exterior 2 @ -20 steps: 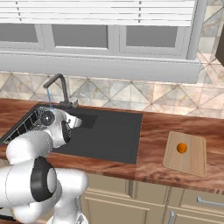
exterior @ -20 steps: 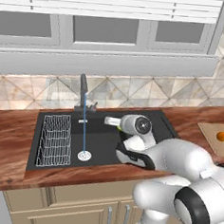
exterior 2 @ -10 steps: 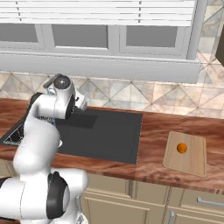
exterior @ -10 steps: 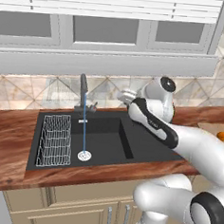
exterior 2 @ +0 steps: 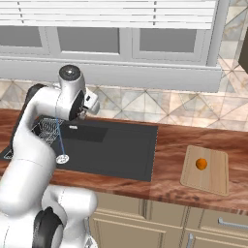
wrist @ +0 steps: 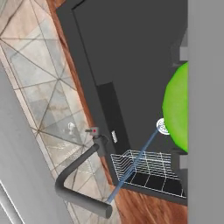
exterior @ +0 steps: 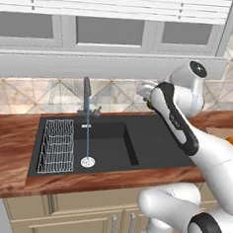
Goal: Pick the kiwi, tangerine from the sink and place them on the cutting board to airdry. Then turn off the sink faucet.
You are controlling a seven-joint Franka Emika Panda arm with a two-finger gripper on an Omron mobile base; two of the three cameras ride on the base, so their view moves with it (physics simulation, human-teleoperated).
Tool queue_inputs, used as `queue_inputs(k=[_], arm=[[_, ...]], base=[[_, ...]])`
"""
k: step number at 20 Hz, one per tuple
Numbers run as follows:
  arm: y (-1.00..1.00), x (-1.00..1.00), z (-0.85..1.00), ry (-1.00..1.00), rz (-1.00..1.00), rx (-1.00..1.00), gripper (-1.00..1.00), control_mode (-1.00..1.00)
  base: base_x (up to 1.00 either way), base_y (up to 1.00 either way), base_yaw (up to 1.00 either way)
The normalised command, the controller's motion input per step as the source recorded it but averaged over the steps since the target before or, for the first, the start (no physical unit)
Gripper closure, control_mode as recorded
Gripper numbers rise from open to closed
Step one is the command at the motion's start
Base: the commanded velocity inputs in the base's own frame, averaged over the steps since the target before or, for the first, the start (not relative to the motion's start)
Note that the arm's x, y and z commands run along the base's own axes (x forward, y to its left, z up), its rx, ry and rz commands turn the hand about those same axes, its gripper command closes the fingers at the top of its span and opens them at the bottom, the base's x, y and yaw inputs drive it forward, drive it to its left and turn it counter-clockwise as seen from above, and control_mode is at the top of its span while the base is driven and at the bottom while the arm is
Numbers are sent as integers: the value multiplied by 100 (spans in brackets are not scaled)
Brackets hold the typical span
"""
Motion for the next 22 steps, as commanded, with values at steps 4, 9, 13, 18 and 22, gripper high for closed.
queue_inputs(k=[4,9,13,18,22], arm=[[-41,-61,-13,-19,0,-9,100,-100],[-54,-76,-12,-19,0,-9,100,-100],[-67,-62,0,-20,-1,-12,100,-100],[-71,-16,22,-6,-13,-11,100,-100],[-70,0,50,15,-22,-5,100,-100]], base=[[0,0,0],[0,0,0],[0,0,0],[0,0,0],[0,0,0]])
